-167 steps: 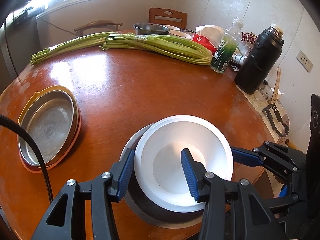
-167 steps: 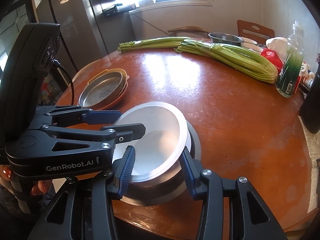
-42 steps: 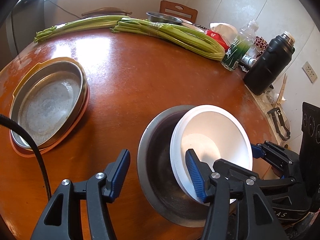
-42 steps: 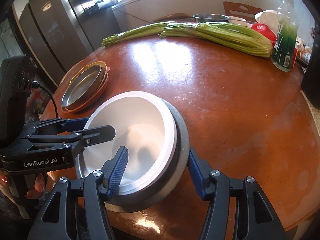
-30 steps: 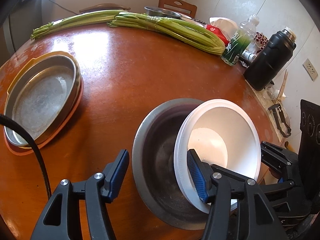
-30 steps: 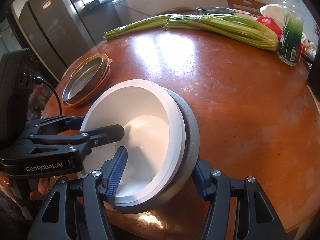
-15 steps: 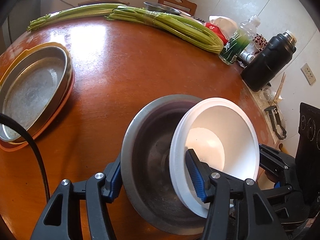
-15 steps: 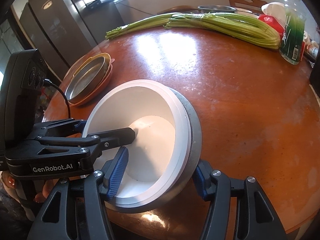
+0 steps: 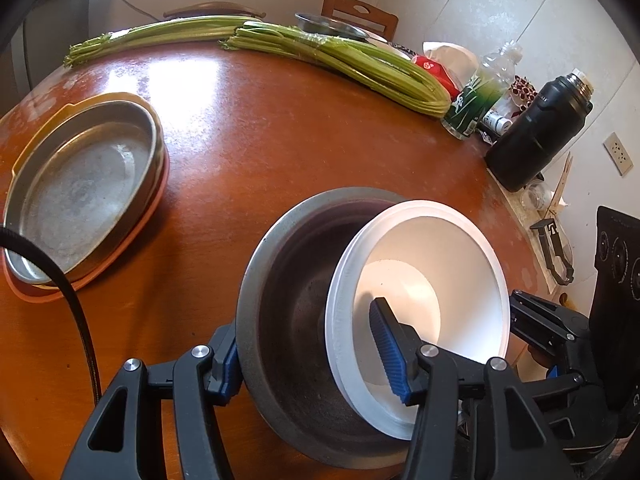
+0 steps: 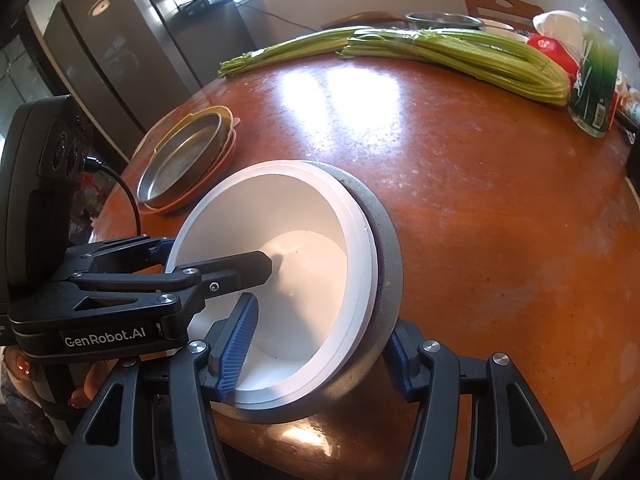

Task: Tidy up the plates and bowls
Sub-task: 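Lift the nested bowls with the left tool and carry them over the plate stack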

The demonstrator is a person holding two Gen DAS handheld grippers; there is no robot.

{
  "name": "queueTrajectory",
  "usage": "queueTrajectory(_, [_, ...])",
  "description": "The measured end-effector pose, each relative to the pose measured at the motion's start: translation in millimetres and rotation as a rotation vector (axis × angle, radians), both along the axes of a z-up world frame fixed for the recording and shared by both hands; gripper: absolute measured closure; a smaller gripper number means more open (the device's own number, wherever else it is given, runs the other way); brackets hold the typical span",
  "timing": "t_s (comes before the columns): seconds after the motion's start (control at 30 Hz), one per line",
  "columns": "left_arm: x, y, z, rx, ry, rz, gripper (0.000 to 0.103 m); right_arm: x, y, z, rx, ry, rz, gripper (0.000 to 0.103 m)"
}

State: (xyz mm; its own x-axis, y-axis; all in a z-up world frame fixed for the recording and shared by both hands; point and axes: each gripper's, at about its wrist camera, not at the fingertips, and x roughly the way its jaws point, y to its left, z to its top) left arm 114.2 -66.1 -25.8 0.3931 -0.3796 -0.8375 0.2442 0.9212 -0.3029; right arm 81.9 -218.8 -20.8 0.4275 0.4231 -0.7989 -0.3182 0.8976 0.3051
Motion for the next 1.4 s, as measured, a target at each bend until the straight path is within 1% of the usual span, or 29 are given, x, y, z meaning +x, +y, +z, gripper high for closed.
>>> queueTrajectory(0.23, [-2, 13, 13, 0.001, -0.034, 0.027, 0.045, 3, 15, 13, -0.002, -0.027, 0.030, 0.042])
queueTrajectory(0.57, [-1, 39, 35, -0.020, -0.086, 0.071, 0.045, 6, 42, 37, -0.010, -0.079, 0.070, 0.042])
queueTrajectory(0.8, [0, 57, 49, -0.006, -0.118, 0.103, 0.044, 12, 62, 50, -0.003, -0.099, 0.096, 0.042])
queueTrajectory(1.03, [3, 76, 57, 0.005, -0.141, 0.123, 0.044, 20, 83, 58, -0.007, -0.112, 0.121, 0.042])
queueTrajectory(1.4, [12, 113, 65, -0.002, -0.156, 0.161, 0.043, 37, 121, 68, -0.022, -0.127, 0.163, 0.042])
